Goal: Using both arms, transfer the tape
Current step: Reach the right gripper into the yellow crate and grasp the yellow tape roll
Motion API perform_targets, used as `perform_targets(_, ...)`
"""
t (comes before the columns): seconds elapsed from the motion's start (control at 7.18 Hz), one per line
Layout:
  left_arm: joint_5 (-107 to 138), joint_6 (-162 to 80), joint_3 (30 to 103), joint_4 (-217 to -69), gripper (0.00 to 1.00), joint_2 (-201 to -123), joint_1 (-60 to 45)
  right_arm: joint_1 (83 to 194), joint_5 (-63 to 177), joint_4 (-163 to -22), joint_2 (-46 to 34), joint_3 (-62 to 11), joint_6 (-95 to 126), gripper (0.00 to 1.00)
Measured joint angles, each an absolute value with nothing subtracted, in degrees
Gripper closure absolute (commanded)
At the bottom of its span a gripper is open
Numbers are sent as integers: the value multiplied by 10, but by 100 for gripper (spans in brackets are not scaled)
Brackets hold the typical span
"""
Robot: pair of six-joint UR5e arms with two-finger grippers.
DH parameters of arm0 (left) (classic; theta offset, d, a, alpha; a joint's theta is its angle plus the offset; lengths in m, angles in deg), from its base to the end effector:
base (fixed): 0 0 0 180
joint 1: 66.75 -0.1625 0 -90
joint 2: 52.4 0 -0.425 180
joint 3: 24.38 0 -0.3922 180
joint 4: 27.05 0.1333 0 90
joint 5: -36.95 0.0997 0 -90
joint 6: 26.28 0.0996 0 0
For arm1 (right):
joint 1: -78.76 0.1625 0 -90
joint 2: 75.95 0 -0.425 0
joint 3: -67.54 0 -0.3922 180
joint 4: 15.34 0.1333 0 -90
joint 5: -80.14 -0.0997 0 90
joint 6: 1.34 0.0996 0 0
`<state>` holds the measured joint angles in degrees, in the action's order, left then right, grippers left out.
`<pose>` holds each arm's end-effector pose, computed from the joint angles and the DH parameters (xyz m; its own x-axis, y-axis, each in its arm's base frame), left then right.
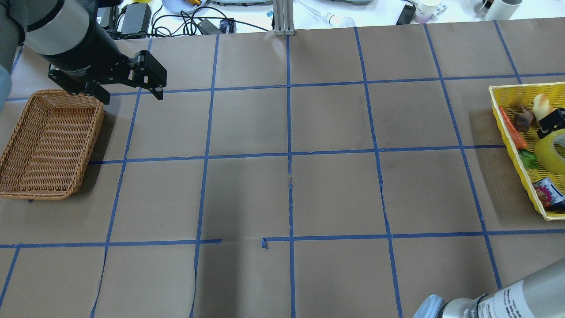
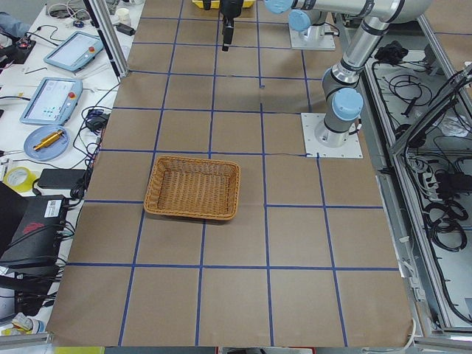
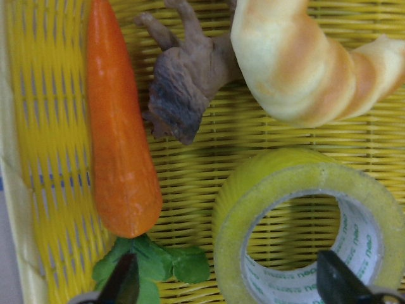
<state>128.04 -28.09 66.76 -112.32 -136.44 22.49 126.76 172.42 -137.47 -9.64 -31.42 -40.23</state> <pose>-0.1253 -0.4632 0.5365 -0.9988 -0.0476 -0.0135 -0.0446 0.9850 -0.1664 -0.3052 -0.5323 0.2397 -0.9982 0.0537 0.0253 0.0544 0.9980 0.0320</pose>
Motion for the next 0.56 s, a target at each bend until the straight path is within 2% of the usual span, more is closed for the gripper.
perform_targets(0.14, 1281, -280, 667, -1120, 0, -1365, 225, 1267, 1731, -1382, -103, -315, -396, 1)
perform_targets(0.42, 1282, -280, 675, -1123, 0, -1359, 225, 1267, 1735, -1404, -122, -315, -392, 25)
perform_targets(0.56, 1282, -280, 675, -1123, 0, -1360, 224, 1267, 1735, -1410, -129, -315, -391, 58)
